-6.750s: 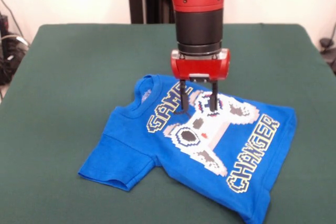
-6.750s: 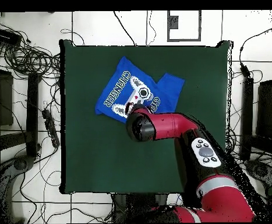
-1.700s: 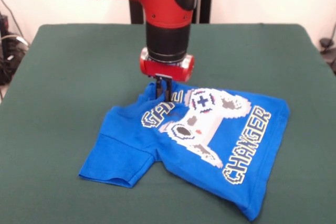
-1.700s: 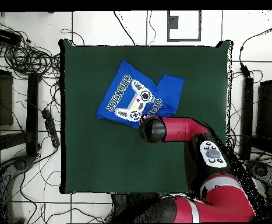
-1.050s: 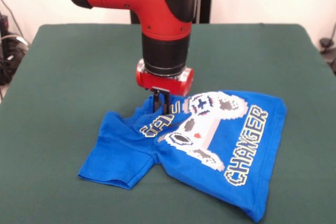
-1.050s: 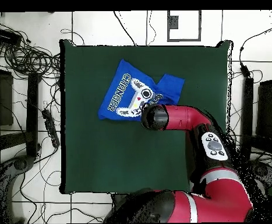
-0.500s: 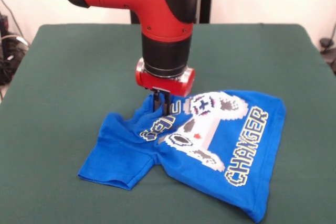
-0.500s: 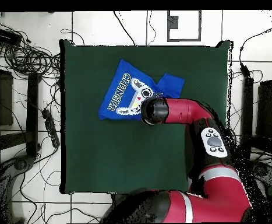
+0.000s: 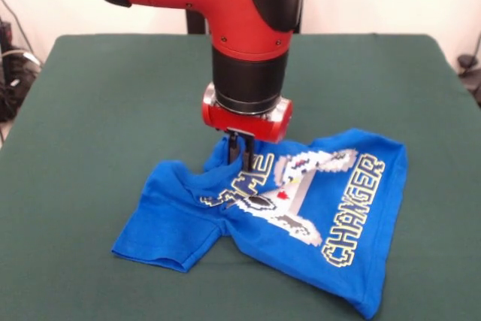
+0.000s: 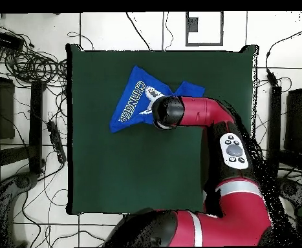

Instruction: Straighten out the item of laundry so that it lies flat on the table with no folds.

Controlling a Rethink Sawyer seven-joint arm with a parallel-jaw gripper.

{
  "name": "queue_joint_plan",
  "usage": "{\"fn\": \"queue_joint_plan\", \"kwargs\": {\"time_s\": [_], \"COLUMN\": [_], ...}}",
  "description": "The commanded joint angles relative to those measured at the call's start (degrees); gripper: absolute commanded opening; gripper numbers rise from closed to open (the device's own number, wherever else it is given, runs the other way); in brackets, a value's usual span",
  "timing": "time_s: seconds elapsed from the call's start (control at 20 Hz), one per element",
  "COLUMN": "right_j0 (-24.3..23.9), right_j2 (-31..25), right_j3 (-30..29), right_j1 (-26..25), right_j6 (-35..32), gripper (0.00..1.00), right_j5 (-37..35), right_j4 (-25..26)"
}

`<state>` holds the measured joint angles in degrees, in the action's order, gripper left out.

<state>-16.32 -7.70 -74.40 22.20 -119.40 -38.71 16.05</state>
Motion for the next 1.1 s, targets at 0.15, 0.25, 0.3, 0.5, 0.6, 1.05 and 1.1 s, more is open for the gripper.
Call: {"fn": "queue_joint_plan", "kwargs": {"time_s": [0.15,0.25,0.3,0.5,0.6,1.05,1.1], "right_j0": [3.0,2.9,2.8,1.8,1.5,0.9,0.6], "right_j2": [-5.3,-5.2,-5.3,-6.4,-6.6,-7.4,-7.8], "right_j3": [4.2,4.4,4.7,4.2,4.1,3.9,3.9], "right_j1": [-0.8,-1.1,-1.2,-1.4,-1.5,-1.5,-1.6], "right_j6": [-1.1,-0.8,0.1,1.2,1.6,2.9,3.4], "gripper": [0.00,0.00,0.00,0.00,0.00,1.00,1.00], "right_j5": [-3.9,-3.6,-3.8,-2.8,-2.5,-1.1,-1.0], "right_j4": [-2.9,-2.7,-2.3,-2.4,-2.4,-1.7,-1.8]}}
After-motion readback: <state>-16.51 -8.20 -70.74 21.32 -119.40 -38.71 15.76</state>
